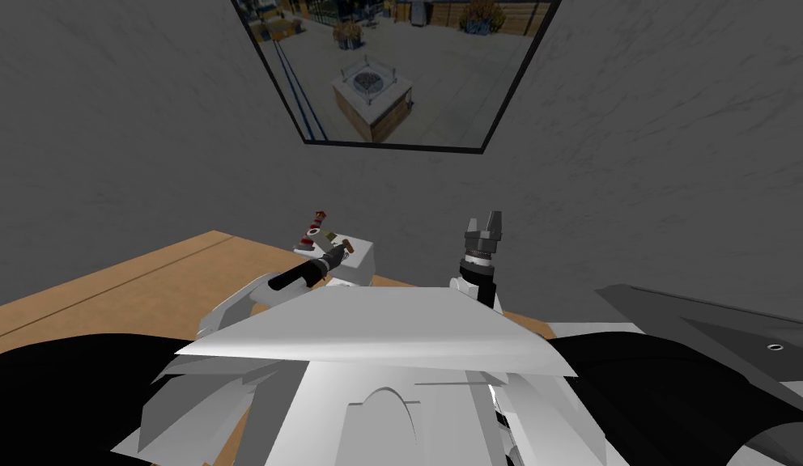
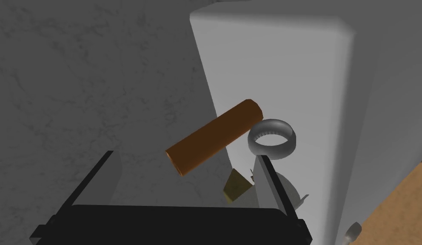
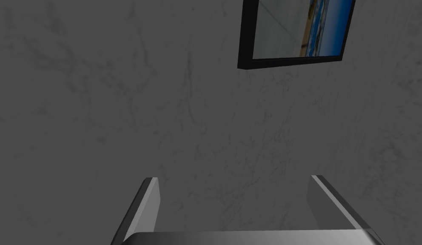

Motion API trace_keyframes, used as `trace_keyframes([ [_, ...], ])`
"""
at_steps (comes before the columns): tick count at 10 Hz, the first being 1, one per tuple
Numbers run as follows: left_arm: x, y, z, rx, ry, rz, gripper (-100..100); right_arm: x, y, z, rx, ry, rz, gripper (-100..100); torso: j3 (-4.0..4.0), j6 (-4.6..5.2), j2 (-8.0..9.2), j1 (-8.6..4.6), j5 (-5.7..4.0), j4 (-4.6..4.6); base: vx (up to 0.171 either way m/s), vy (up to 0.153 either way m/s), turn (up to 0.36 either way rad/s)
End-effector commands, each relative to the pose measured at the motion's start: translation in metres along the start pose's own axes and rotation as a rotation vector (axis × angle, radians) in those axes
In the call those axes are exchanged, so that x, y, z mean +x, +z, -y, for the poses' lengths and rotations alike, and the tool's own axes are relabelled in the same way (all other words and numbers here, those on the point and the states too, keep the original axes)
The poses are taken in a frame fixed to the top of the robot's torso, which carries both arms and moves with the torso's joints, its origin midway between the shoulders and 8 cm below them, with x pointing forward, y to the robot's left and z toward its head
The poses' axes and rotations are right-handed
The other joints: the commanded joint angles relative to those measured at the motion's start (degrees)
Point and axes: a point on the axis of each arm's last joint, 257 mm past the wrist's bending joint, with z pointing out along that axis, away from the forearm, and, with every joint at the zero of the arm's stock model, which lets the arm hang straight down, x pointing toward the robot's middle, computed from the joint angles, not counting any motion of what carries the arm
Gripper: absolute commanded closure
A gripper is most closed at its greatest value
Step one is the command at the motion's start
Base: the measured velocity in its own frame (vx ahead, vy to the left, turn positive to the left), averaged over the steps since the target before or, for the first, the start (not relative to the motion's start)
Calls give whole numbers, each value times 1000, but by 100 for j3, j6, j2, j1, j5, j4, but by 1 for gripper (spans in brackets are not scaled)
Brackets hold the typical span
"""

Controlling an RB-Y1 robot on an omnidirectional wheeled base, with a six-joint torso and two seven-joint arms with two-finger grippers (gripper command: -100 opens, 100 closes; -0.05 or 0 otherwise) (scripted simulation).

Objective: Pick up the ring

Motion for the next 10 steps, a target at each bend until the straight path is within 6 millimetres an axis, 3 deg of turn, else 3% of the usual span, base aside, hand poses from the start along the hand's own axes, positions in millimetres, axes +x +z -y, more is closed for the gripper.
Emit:
trace_keyframes([
  [1,-2,1,-13,-56,18,-7,-100,0,0,0,0,0,0,0,0,0,0,0,0,0,24,1,-96],
  [9,-15,-13,-83,-328,92,-8,-100,0,0,0,0,0,0,0,0,1,-1,1,0,0,26,5,-84],
  [10,-15,-13,-84,-331,92,-8,-100,0,0,0,0,0,0,0,-2,1,-3,0,0,-1,25,6,-38],
])
